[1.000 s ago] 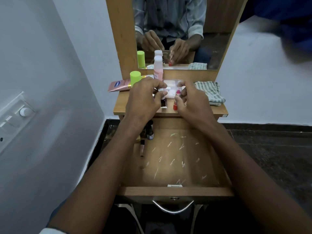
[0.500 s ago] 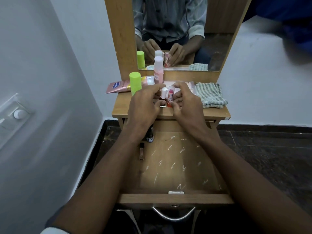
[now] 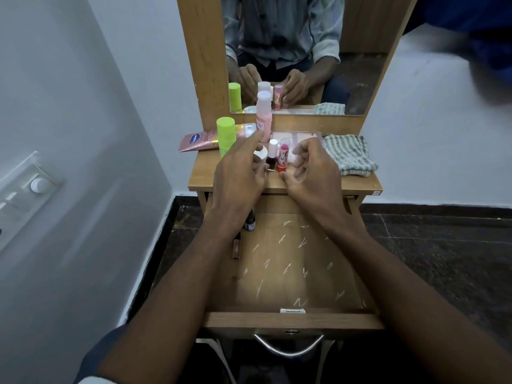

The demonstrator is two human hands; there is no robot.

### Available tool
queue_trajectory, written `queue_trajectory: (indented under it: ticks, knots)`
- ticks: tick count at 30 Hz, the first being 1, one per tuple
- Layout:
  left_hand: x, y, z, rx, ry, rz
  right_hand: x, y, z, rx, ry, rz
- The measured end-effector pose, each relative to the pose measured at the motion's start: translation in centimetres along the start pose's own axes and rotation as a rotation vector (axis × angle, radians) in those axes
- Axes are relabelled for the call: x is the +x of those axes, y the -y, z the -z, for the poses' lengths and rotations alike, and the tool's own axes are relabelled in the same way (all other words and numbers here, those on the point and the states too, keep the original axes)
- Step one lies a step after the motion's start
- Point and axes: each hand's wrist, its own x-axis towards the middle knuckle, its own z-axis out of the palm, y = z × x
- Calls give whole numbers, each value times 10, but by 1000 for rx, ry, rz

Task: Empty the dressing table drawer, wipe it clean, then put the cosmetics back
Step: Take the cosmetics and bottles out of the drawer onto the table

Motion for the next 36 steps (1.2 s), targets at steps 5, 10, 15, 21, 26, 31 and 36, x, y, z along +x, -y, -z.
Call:
queue_trajectory:
  ticks: [5, 10, 15, 21, 26, 31, 36]
  knots:
    - [-31, -4, 14, -18, -91, 51, -37, 9, 0, -48, 54, 65]
    - [-55, 4, 31, -5, -9, -20, -53, 13, -10, -11, 191, 79]
    - [-61, 25, 53, 10, 263, 15, -61, 13, -20, -159, 410, 57]
    - [-55, 39, 58, 174, 625, 185, -65, 11, -37, -213, 468, -28]
    - [-58, 34, 53, 298, 626, 213, -71, 19, -56, -233, 444, 12]
    - [-58, 31, 53, 308, 593, 259, -74, 21, -60, -204, 406, 10]
    - [-56, 25, 56, 326, 470, 256, -76, 20, -58, -125, 382, -42]
